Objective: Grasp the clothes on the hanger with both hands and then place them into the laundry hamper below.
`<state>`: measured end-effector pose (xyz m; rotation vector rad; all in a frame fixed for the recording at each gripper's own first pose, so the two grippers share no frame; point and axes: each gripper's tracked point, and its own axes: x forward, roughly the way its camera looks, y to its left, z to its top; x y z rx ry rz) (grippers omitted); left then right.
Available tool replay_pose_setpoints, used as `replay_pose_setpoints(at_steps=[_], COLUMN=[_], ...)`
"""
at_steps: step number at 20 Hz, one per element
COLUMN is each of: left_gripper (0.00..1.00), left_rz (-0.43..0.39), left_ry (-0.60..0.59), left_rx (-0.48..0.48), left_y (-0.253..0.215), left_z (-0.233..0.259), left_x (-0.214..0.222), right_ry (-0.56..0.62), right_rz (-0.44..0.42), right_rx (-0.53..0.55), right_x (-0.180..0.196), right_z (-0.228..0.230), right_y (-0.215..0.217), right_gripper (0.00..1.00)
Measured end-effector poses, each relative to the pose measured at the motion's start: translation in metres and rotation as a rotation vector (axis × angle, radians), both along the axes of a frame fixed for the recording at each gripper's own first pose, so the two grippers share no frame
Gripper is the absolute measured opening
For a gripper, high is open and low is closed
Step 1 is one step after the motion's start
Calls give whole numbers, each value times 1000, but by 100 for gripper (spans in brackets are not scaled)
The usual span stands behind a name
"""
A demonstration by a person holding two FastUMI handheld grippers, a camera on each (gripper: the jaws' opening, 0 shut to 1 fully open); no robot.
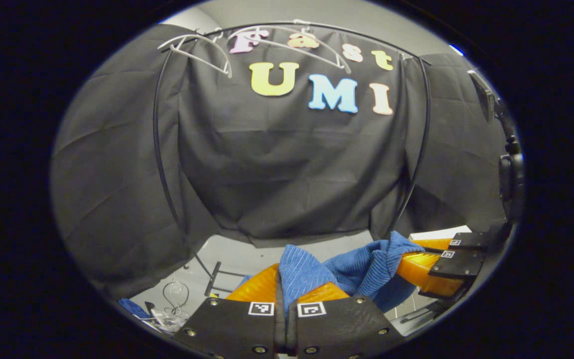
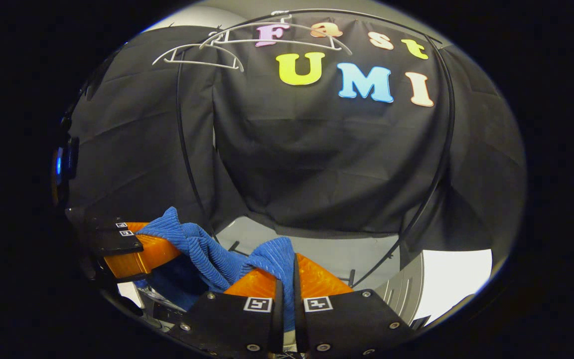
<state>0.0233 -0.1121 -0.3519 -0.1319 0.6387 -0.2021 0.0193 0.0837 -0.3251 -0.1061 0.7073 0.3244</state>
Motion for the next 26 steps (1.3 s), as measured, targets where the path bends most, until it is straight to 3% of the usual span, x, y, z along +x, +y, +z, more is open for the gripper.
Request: replay_pose_setpoints(at_steps=[7, 8, 9, 10, 11, 12, 14, 21, 26], left_gripper=[2, 1, 15, 39, 62, 85, 89, 89, 89], left_rz=[-24, -24, -18, -7, 8, 21, 41, 55, 62], left_ry=[214, 258, 276, 274, 266, 262, 265, 221, 130], left_rx=[58, 58, 57, 57, 61, 67, 71, 60, 48], left_y=[6, 6, 8, 10, 14, 20, 29, 44, 52], left_z=[-83, -90, -97, -102, -101, -98, -97, -81, -37], left_x=[-44, -52, -56, -56, -54, -54, -56, -53, -33], right_ry=[191, 212, 235, 235, 230, 225, 223, 191, 128], right_rz=[-23, -23, -16, -11, -7, -4, -1, -22, -47], right_rx=[-60, -58, -66, -66, -73, -84, -96, -96, -81], right_x=[-36, -38, -42, -44, -47, -47, -49, -46, -33], right_z=[-62, -67, -72, -73, -71, -71, -70, -60, -31], right_y=[-16, -16, -16, -15, -15, -16, -18, -16, -17], right_gripper=[17, 30, 42, 58, 68, 88, 95, 95, 96])
